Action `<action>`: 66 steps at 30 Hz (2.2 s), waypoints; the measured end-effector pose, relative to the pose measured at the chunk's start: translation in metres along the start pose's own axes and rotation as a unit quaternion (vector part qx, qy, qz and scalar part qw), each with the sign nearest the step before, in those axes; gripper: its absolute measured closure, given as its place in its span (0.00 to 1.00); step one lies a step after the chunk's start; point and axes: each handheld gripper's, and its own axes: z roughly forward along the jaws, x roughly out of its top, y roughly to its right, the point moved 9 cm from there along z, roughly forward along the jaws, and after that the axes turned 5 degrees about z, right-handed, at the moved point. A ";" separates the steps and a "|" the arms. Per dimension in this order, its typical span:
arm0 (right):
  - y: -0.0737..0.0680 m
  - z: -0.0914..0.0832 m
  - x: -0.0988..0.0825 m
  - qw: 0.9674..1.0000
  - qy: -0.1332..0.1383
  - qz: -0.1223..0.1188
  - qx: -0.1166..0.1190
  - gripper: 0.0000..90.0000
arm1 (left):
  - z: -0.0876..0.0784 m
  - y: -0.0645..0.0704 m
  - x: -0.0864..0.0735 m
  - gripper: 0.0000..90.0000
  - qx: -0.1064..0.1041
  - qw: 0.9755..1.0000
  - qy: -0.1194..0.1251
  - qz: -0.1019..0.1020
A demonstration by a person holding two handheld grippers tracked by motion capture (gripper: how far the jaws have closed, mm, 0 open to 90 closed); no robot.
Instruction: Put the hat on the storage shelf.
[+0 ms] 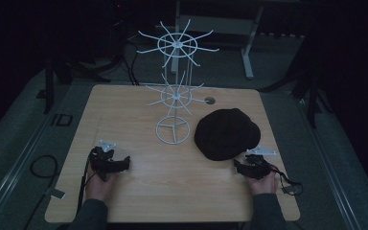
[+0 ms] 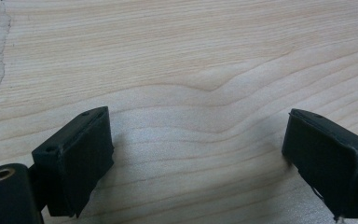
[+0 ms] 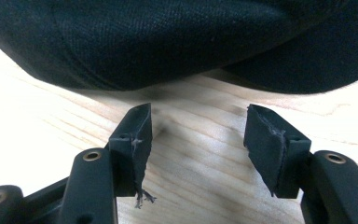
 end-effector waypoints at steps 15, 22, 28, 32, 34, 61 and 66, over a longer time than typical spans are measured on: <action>0.001 -0.025 0.026 0.999 0.037 0.016 -0.001 0.54 | 0.000 0.000 0.000 0.10 0.000 1.000 0.000 0.000; 0.023 -0.028 0.051 0.997 0.062 0.037 -0.018 0.55 | 0.000 0.001 0.000 0.10 -0.001 1.000 0.002 -0.001; 0.039 -0.017 0.069 0.997 0.043 0.059 -0.014 0.52 | 0.000 0.001 0.000 0.10 -0.002 1.000 0.000 0.002; 0.050 -0.009 0.081 0.997 0.034 0.061 -0.028 0.52 | 0.000 0.002 0.000 0.10 -0.003 1.000 0.000 0.003; 0.053 -0.007 0.087 0.997 0.029 0.056 -0.040 0.52 | 0.000 0.002 0.000 0.10 -0.003 1.000 -0.001 0.004; 0.067 0.056 0.121 0.985 -0.123 0.028 -0.120 0.80 | 0.000 0.004 0.000 0.10 -0.007 1.000 0.000 0.008; 0.066 0.057 0.122 0.979 -0.143 0.050 -0.137 0.87 | 0.000 0.005 0.000 0.10 -0.008 1.000 -0.001 0.009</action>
